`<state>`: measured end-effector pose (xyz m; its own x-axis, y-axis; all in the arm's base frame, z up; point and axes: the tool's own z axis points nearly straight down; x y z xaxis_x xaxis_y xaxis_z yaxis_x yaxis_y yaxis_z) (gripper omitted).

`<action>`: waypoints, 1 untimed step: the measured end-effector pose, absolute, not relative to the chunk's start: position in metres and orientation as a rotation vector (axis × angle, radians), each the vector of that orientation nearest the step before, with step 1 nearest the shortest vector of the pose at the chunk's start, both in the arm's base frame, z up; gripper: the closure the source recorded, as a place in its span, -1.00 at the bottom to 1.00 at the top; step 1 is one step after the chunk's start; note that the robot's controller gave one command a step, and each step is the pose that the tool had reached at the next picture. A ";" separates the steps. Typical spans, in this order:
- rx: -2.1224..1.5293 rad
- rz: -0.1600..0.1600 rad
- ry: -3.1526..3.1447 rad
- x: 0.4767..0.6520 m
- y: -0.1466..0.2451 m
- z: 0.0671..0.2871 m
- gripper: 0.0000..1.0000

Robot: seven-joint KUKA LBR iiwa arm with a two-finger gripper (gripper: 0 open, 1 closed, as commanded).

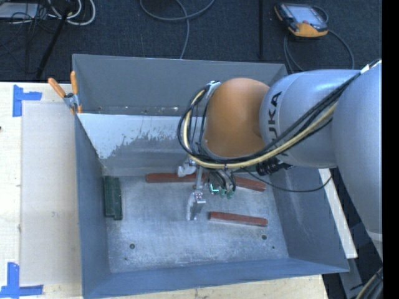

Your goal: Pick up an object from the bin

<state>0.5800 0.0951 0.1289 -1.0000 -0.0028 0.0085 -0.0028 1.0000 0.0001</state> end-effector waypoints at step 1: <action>0.001 -0.001 -3.141 0.582 0.095 0.133 -1.00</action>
Offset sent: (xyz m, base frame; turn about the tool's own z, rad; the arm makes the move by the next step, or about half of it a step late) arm 0.0327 -0.1362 -0.0045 -0.0772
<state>0.5820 0.0948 0.1330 -1.0000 -0.0008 0.0011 -0.0008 1.0000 0.0008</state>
